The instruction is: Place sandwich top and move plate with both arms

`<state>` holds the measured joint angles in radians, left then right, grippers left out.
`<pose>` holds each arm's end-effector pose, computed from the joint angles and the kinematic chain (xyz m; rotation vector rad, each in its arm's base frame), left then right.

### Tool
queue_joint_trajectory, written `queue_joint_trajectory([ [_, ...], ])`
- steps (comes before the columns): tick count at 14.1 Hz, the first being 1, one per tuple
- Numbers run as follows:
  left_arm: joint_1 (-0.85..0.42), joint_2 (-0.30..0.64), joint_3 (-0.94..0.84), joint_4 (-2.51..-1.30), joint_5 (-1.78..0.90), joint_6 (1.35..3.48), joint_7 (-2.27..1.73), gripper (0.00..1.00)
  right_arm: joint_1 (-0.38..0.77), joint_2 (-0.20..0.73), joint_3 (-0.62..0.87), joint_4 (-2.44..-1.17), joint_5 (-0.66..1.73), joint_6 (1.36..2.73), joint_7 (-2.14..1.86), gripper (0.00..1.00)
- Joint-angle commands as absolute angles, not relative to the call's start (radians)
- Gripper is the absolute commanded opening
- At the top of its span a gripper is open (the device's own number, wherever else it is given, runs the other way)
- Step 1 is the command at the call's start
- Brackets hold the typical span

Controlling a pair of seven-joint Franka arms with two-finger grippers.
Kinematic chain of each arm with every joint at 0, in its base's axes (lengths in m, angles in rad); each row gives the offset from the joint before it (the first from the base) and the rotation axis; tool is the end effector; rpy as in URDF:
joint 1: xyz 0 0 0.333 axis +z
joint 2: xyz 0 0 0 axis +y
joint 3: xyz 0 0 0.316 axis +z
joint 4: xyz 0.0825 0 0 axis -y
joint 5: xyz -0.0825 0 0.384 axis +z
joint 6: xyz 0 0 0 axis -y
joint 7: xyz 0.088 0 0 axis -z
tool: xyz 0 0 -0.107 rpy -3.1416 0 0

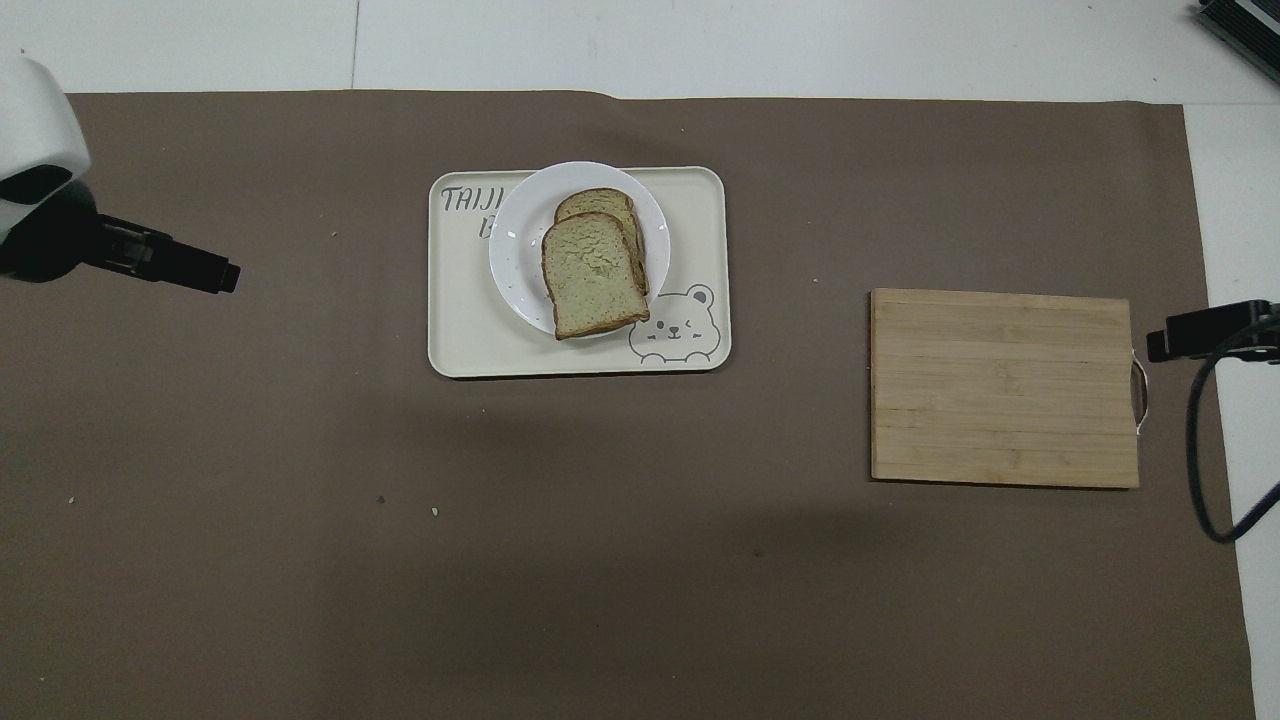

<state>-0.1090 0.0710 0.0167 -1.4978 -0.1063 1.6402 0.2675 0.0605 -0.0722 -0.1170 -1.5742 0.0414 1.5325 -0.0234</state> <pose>0.5804 -0.0648 0.6257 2.9926 -0.5388 0.1222 0.5276 -0.0279 0.6584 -3.0923 0.0475 -0.0495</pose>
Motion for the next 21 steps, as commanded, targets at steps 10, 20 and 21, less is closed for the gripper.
queue_joint_trajectory([
  [10, -0.094, -0.018, 0.055, -1.345, -0.008, 1.298, 0.256, 1.0, 0.063, -0.063, -0.121, -1.555, 0.046, 1.516, -0.046, 1.0],
  [20, -0.092, -0.077, 0.091, -1.384, -0.018, 1.321, 0.252, 1.0, 0.063, -0.063, -0.121, -1.555, 0.046, 1.516, -0.046, 1.0],
  [21, -0.094, -0.078, 0.089, -1.384, -0.018, 1.316, 0.253, 1.0, 0.063, -0.063, -0.121, -1.555, 0.046, 1.516, -0.046, 1.0],
])
